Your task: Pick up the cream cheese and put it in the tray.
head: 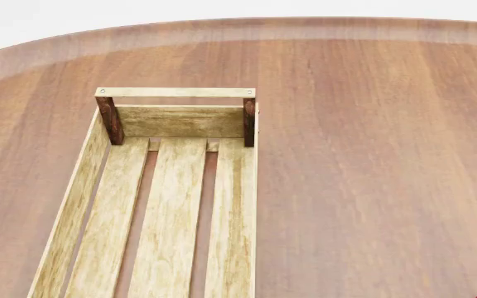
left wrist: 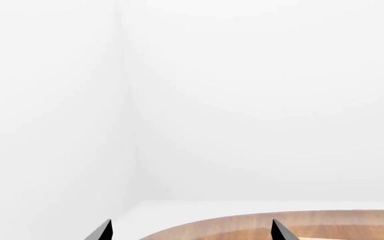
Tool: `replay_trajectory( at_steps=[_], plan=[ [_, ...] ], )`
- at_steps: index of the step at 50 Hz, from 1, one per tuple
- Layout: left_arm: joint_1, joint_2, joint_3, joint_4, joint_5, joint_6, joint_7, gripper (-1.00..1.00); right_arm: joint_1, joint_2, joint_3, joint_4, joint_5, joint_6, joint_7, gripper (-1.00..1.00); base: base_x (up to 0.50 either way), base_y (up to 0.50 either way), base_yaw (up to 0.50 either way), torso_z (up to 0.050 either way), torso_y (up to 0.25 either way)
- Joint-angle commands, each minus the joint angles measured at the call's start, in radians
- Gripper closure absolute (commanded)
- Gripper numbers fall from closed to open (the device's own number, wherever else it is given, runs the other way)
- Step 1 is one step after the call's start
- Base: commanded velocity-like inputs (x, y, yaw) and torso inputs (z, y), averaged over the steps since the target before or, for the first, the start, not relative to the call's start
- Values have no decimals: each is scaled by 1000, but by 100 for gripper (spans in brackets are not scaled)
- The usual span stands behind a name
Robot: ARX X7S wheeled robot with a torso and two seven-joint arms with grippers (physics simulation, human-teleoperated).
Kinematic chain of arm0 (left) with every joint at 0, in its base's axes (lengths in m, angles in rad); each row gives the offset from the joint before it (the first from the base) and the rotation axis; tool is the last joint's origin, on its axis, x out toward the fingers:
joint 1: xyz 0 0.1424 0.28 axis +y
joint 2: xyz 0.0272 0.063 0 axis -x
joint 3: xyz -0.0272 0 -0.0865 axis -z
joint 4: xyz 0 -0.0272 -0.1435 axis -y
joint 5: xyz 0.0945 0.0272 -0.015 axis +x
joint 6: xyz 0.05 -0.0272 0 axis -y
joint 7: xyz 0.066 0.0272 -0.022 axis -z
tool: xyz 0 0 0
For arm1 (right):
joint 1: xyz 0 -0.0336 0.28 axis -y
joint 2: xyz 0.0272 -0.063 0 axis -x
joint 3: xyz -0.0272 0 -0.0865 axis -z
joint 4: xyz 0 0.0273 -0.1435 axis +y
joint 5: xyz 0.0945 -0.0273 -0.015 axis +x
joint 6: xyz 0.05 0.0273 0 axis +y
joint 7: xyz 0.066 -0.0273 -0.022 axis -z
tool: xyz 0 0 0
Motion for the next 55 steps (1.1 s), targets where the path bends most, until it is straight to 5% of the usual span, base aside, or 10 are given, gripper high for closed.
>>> replay_trajectory(
  at_steps=[1,37,38,55],
  plan=[
    [-5,15,-7,-42,27,14,21,-100,24,-10,8,113,-15,-22,-34,-100,0,0,0,0,0],
    [-5,6,0,-43,23,17,8,-100,27,5,-18,180,-1,-39,-49,-100,0,0,0,0,0],
    [-4,6,-1,-43,22,17,8,-100,26,6,-19,174,-2,-33,-34,100,0,0,0,0,0],
    [0,1,-3,-41,17,23,3,-100,19,5,-16,169,12,-53,-40,100,0,0,0,0,0]
  ],
)
